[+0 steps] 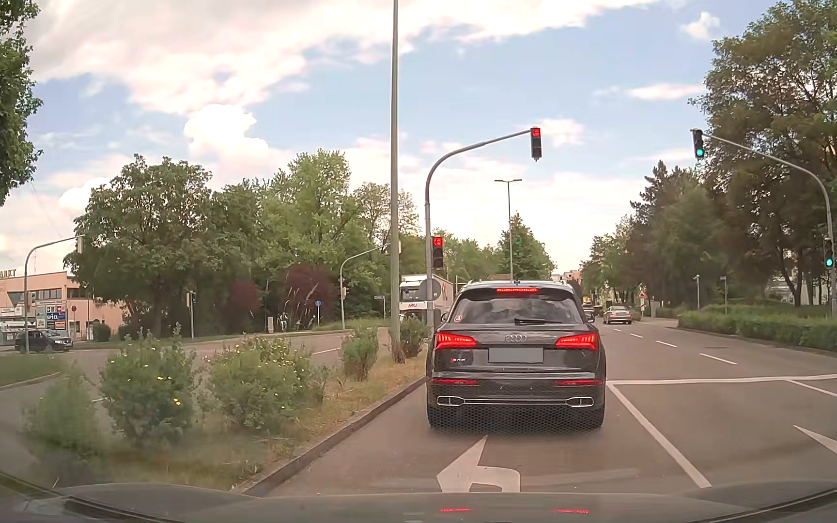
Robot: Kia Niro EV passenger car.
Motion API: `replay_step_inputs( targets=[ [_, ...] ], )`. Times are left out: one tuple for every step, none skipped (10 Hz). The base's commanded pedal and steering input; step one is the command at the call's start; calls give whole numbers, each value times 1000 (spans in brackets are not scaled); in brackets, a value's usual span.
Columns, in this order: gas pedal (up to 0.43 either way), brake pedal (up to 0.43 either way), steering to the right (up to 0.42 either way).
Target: Follow the waypoints while adhering to traffic rules and regulations
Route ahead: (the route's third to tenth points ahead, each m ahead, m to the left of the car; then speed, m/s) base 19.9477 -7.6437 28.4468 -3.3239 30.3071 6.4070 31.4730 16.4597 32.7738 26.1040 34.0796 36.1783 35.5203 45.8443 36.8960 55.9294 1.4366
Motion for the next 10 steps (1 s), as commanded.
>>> replay_step_inputs(
  targets=[
    [0, 116, 103],
    [0, 110, 109],
    [0, 110, 112],
    [0, 110, 115],
    [0, 110, 118],
    [0, 110, 121],
    [0, 104, 122],
    [0, 67, 122],
    [0, 67, 123],
    [0, 67, 124]
  ],
)
